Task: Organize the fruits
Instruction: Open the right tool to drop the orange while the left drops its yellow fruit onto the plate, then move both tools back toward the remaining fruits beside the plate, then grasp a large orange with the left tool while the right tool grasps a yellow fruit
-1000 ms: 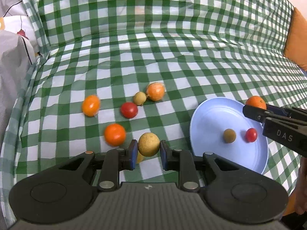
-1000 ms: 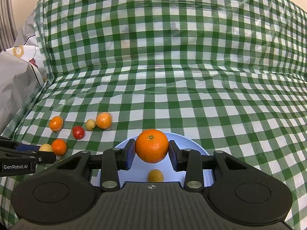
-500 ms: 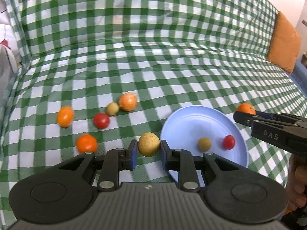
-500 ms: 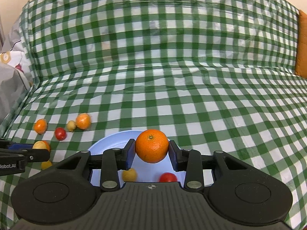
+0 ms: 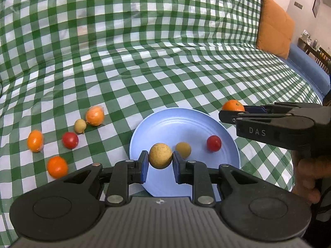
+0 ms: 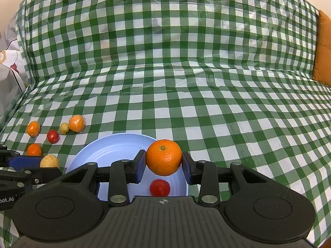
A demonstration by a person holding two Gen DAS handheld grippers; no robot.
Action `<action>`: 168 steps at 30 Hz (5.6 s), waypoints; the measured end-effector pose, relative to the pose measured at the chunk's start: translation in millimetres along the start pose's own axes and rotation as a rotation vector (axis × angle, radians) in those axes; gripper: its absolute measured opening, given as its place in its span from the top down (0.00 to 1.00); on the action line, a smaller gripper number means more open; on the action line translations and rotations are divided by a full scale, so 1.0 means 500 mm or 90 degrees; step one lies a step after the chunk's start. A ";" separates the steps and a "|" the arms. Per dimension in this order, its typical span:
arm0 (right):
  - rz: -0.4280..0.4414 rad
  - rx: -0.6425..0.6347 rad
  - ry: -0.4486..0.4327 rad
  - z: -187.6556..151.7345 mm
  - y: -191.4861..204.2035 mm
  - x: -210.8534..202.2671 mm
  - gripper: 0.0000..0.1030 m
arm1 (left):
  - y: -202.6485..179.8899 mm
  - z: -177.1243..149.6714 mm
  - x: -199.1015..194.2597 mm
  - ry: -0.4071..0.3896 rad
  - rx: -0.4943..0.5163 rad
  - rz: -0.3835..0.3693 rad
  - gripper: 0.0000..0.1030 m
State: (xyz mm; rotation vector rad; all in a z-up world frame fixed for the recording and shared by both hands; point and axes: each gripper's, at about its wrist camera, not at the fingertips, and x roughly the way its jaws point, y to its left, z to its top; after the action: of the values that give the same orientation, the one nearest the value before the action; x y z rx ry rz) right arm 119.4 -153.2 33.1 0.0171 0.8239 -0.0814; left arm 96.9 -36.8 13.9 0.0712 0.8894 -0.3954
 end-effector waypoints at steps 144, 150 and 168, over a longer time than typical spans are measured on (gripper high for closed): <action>0.318 -0.193 0.059 -0.034 0.353 0.151 0.56 | 0.344 -0.040 0.074 0.063 -0.320 0.081 0.43; 0.334 -0.216 0.075 -0.041 0.359 0.162 0.73 | 0.326 -0.039 0.097 0.091 -0.283 0.102 0.55; 0.276 -0.180 0.072 -0.044 0.327 0.161 0.73 | 0.337 -0.043 0.083 0.099 -0.247 0.181 0.62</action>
State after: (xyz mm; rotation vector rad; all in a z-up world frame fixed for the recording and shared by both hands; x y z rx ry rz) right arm 170.6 5.3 -43.4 -0.0674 0.9226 0.4478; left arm 165.5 111.1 -48.7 -0.1295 1.0789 0.0527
